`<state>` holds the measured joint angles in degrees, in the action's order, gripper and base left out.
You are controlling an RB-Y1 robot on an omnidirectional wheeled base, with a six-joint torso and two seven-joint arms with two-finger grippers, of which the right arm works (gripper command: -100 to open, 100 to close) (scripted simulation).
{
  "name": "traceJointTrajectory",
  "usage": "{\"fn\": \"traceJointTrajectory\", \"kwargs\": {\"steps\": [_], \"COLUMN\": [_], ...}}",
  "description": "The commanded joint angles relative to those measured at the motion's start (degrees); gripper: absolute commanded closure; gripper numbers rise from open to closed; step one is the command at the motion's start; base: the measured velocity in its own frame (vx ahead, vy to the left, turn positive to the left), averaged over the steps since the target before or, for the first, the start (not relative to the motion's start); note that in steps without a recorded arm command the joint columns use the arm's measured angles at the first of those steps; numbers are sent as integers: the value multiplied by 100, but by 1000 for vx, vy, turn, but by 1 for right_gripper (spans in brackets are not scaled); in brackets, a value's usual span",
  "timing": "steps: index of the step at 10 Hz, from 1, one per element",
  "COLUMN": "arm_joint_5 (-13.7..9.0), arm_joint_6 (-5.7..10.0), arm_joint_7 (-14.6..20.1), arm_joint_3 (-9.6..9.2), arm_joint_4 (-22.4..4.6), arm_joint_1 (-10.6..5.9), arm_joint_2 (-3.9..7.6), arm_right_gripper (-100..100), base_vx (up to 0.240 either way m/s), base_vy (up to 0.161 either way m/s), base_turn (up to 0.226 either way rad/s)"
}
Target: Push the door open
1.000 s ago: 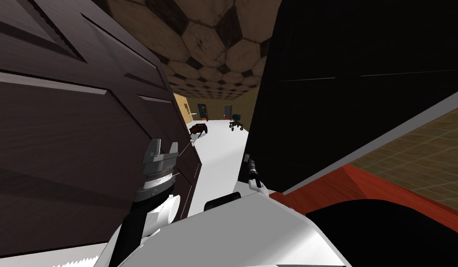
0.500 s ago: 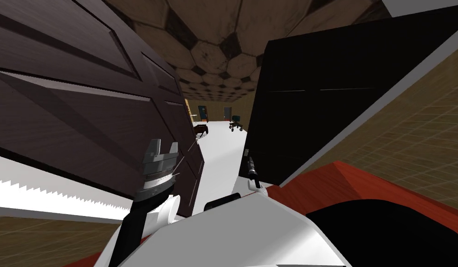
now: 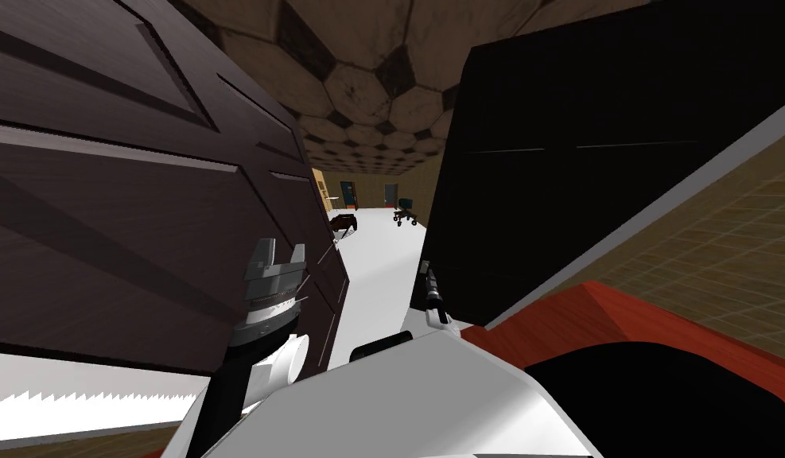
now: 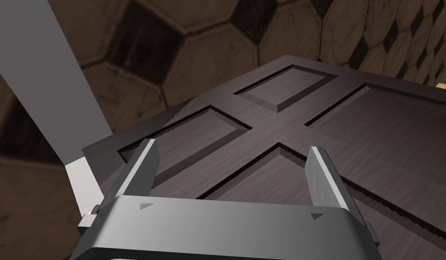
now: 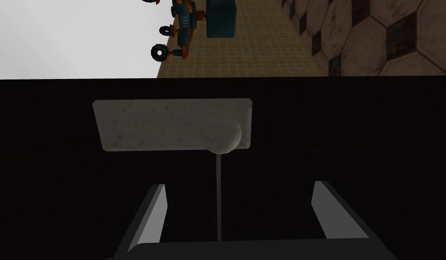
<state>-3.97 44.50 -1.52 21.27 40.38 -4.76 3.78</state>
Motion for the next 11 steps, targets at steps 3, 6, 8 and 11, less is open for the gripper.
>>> {"fn": "traceJointTrajectory", "kwargs": {"steps": [3, 6, 8, 11], "arm_joint_5": [-16, -16, -16, -16], "arm_joint_6": [103, 102, 102, 102], "arm_joint_7": [-13, -10, -10, -10], "arm_joint_3": [49, 50, 50, 50], "arm_joint_4": [-39, -21, -21, -21], "arm_joint_1": [25, 40, 40, 40], "arm_joint_2": [-24, -34, -34, -34], "arm_right_gripper": [-100, 100, 100, 100], "base_vx": [228, 90, -25, -7], "base_vy": [-95, -42, 12, 3], "base_turn": [37, 13, 2, -1]}}
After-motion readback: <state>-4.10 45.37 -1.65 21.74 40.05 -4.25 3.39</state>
